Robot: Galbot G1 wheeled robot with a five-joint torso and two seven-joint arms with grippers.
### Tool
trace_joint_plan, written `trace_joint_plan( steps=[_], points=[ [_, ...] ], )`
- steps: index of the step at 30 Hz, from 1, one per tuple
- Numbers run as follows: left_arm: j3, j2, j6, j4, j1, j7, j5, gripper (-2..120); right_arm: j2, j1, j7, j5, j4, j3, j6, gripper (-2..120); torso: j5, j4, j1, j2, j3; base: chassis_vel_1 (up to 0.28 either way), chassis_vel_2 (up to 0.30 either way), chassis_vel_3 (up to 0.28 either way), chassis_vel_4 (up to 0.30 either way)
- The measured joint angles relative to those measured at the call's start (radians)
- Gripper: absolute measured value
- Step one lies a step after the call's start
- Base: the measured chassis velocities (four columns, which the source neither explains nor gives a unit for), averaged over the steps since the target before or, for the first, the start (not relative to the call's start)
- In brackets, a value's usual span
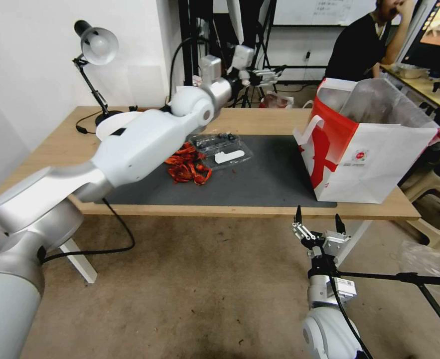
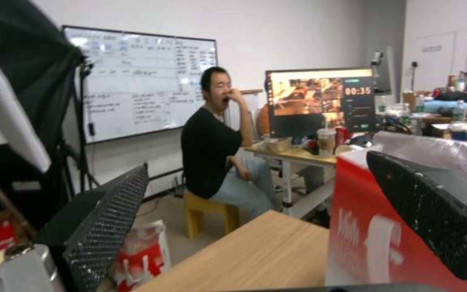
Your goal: Pick up the trash from the table and place it into the takeout bag.
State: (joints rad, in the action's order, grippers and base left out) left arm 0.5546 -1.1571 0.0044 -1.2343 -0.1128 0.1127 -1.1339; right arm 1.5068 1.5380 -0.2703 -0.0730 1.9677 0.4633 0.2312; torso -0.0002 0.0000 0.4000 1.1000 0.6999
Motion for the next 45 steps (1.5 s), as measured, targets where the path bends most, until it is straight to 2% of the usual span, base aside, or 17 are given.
trace_joint_plan(
  steps=[3, 8, 10, 11, 12, 13, 16, 18, 19, 23, 24, 28, 34, 42, 44, 45],
  points=[
    [-0.035, 0.061, 0.0, -0.041, 0.053, -0.009, 0.002, 100, -0.001, -0.002, -0.001, 0.001, -0.002, -0.002, -0.003, 100, -0.0001, 0.0002, 0.0, 0.0, 0.0, 0.0, 0.0, 0.0, 0.0],
    [-0.073, 0.117, 0.0, -0.072, 0.101, -0.016, 0.006, 100, -0.002, -0.005, -0.001, 0.002, -0.003, -0.004, -0.006, 100, -0.0001, 0.0001, 0.0, 0.0, 0.0, 0.0, 0.0, 0.0, 0.0],
    [-0.105, 0.168, -0.001, -0.099, 0.145, -0.02, 0.014, 100, -0.004, -0.005, -0.002, 0.002, -0.003, -0.004, -0.007, 100, 0.0, -0.0001, 0.0, 0.0, 0.0, 0.0, 0.0, 0.0, 0.0],
    [-0.105, 0.168, -0.001, -0.099, 0.145, -0.02, 0.014, 100, -0.004, -0.005, -0.002, 0.002, -0.003, -0.004, -0.007, 100, 0.0, -0.0001, 0.0, 0.0, 0.0, 0.0, 0.0, 0.0, 0.0],
    [-0.168, 0.227, -0.002, -0.142, 0.216, -0.025, 0.037, 100, -0.005, -0.004, -0.002, 0.002, -0.003, -0.005, -0.008, 100, -0.0001, 0.0002, 0.0, 0.0, 0.0, 0.0, 0.0, 0.0, 0.0],
    [-0.223, 0.257, -0.002, -0.173, 0.269, -0.028, 0.054, 100, -0.006, -0.004, -0.002, 0.002, -0.003, -0.005, -0.008, 100, 0.0, 0.0, 0.0, 0.0, 0.0, 0.0, 0.0, 0.0, 0.0],
    [-0.27, 0.279, -0.002, -0.2, 0.314, -0.029, 0.066, 100, -0.007, -0.004, -0.002, 0.002, -0.003, -0.006, -0.008, 100, 0.0001, 0.0, 0.0, 0.0, 0.0, 0.0, 0.0, 0.0, 0.0],
    [-0.355, 0.316, -0.002, -0.251, 0.412, -0.032, 0.085, 100, -0.008, -0.005, -0.002, 0.002, -0.003, -0.009, -0.008, 100, 0.0003, 0.0001, 0.0, 0.0, 0.0, 0.0, 0.0, 0.0, 0.0],
    [-0.355, 0.316, -0.002, -0.251, 0.412, -0.032, 0.085, 100, -0.008, -0.005, -0.002, 0.002, -0.003, -0.009, -0.008, 100, 0.0003, 0.0001, 0.0, 0.0, 0.0, 0.0, 0.0, 0.0, 0.0],
    [-0.454, 0.361, 0.0, -0.319, 0.562, -0.046, 0.108, 100, -0.009, -0.007, -0.001, 0.005, -0.007, -0.019, -0.009, 100, 0.0, 0.0, 0.0, 0.0, 0.0, 0.0, 0.0, 0.0, 0.0],
    [-0.454, 0.361, 0.0, -0.319, 0.562, -0.046, 0.108, 100, -0.009, -0.007, -0.001, 0.005, -0.007, -0.019, -0.009, 100, 0.0, 0.0, 0.0, 0.0, 0.0, 0.0, 0.0, 0.0, 0.0],
    [-0.558, 0.392, -0.001, -0.378, 0.704, -0.06, 0.129, 100, -0.01, -0.011, 0.0, 0.008, -0.011, -0.03, -0.011, 100, 0.0001, 0.0002, 0.0, 0.0, 0.0, 0.0, 0.0, 0.0, 0.0],
    [-0.645, 0.405, -0.009, -0.419, 0.812, -0.072, 0.15, 100, -0.013, -0.011, 0.001, 0.009, -0.012, -0.033, -0.011, 100, 0.0001, 0.0001, 0.0, 0.0, 0.0, 0.0, 0.0, 0.0, 0.0],
    [-0.726, 0.397, -0.036, -0.471, 0.942, -0.105, 0.211, 100, -0.015, 0.001, 0.002, 0.01, -0.007, -0.028, -0.01, 100, 0.0002, -0.0001, 0.0, 0.0, 0.0, 0.0, 0.0, 0.0, 0.0],
    [-0.791, 0.38, -0.039, -0.507, 1.016, -0.115, 0.248, 100, -0.016, 0.004, 0.002, 0.01, -0.004, -0.025, -0.008, 100, 0.0003, -0.0002, 0.0, 0.0, 0.0, 0.0, 0.0, 0.0, 0.0],
    [-0.791, 0.38, -0.039, -0.507, 1.016, -0.115, 0.248, 100, -0.016, 0.004, 0.002, 0.01, -0.004, -0.025, -0.008, 100, 0.0003, -0.0002, 0.0, 0.0, 0.0, 0.0, 0.0, 0.0, 0.0]
  ],
)
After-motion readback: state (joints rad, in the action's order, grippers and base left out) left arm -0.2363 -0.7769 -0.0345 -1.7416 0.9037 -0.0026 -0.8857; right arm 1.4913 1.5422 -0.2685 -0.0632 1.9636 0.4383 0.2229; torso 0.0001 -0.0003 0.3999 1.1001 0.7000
